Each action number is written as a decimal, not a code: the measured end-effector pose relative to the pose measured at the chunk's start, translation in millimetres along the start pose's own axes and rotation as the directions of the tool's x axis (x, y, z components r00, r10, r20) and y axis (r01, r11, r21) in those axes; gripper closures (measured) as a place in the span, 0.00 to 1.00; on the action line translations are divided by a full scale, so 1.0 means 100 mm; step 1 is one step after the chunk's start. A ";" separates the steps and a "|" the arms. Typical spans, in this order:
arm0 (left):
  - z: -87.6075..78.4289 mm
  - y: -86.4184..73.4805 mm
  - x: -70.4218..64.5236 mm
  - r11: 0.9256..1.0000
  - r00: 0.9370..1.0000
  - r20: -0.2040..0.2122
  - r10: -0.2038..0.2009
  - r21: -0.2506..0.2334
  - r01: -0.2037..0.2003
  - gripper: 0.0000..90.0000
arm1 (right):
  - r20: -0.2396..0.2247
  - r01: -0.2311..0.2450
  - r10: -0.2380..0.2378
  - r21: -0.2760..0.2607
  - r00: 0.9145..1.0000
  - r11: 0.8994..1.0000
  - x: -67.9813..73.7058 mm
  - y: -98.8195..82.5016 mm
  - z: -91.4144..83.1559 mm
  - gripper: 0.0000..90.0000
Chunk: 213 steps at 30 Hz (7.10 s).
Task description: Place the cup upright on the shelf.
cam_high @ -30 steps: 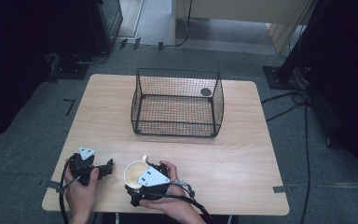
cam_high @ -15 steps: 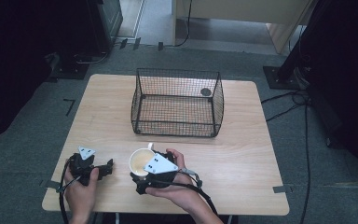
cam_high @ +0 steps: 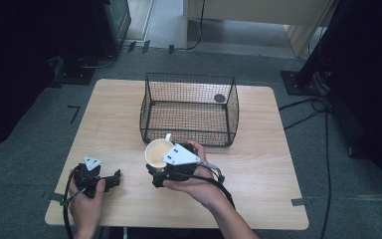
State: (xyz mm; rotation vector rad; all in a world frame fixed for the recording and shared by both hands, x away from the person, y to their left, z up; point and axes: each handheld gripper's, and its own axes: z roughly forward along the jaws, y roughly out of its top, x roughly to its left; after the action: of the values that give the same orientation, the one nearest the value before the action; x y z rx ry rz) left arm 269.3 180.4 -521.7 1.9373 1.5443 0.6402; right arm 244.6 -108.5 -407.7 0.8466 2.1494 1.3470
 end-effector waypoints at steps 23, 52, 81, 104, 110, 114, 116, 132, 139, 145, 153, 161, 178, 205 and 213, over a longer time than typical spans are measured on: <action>0.00 0.00 0.00 1.000 1.000 0.002 0.000 0.003 0.000 0.00 | 0.099 -0.027 0.031 -0.045 0.995 0.999 -0.67 0.40 0.11 0.10; 0.00 0.00 0.00 1.000 1.000 0.000 0.001 0.001 -0.001 0.00 | 0.150 -0.043 0.048 -0.036 0.988 0.998 -1.35 0.49 0.65 0.10; 0.00 0.00 0.00 1.000 1.000 0.001 0.001 0.004 -0.001 0.00 | 0.210 -0.043 0.038 0.018 0.977 0.999 -1.83 0.25 1.25 0.10; 0.00 0.00 0.00 1.000 1.000 0.001 0.001 0.003 -0.001 0.00 | 0.171 -0.117 0.090 0.158 0.981 0.981 -2.00 -0.06 1.47 0.10; 0.00 0.00 0.00 1.000 1.000 0.001 0.001 0.003 -0.001 0.00 | 0.180 -0.170 0.140 0.169 0.974 0.971 -2.03 -0.06 1.45 0.10; 0.00 0.00 0.00 1.000 1.000 0.001 0.001 0.003 -0.001 0.00 | 0.179 -0.198 0.166 0.177 0.970 0.964 -2.06 -0.05 1.41 0.07; 0.00 0.00 0.00 1.000 1.000 0.001 0.001 0.003 -0.001 0.00 | 0.165 -0.188 0.159 0.178 0.973 0.966 -2.07 -0.04 1.39 0.03; 0.00 0.00 0.00 1.000 1.000 0.001 0.001 0.003 -0.001 0.00 | 0.166 -0.149 0.135 0.074 0.977 0.986 -2.16 0.07 1.20 0.00; 0.00 0.00 0.00 1.000 1.000 0.001 0.002 0.005 -0.002 0.00 | 0.153 -0.129 0.122 0.033 0.981 0.991 -2.16 0.19 1.10 0.00; 0.00 0.00 0.00 1.000 1.000 0.001 0.002 0.005 -0.002 0.00 | 0.163 -0.105 0.099 0.029 0.982 0.994 -2.13 0.29 0.96 0.00; 0.00 0.00 0.00 1.000 1.000 0.001 0.002 0.003 -0.002 0.00 | 0.148 -0.124 0.120 0.020 0.982 0.992 -2.06 0.35 0.76 0.00; 0.00 0.00 0.00 1.000 1.000 0.001 0.000 0.002 0.000 0.00 | 0.132 -0.112 0.106 0.039 0.986 0.993 -1.93 0.31 0.55 0.00; 0.00 0.00 0.00 1.000 1.000 0.001 0.000 0.002 0.000 0.00 | 0.148 -0.083 0.070 0.085 0.986 0.993 -1.64 0.06 0.13 0.00; 0.00 0.00 0.00 1.000 1.000 0.001 -0.002 0.000 0.002 0.00 | 0.130 -0.045 0.037 0.061 0.991 0.997 -1.32 -0.40 -0.72 0.00; 0.00 0.00 0.00 1.000 1.000 0.001 0.000 0.001 0.000 0.00 | 0.168 -0.068 0.057 0.058 0.984 0.996 -1.39 -0.63 -0.96 0.00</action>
State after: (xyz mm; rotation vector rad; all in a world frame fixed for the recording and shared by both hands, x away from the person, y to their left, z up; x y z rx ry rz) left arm 269.2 180.4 -521.7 1.9385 1.5446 0.6388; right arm 262.5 -287.6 -416.6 1.0219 2.0603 1.1977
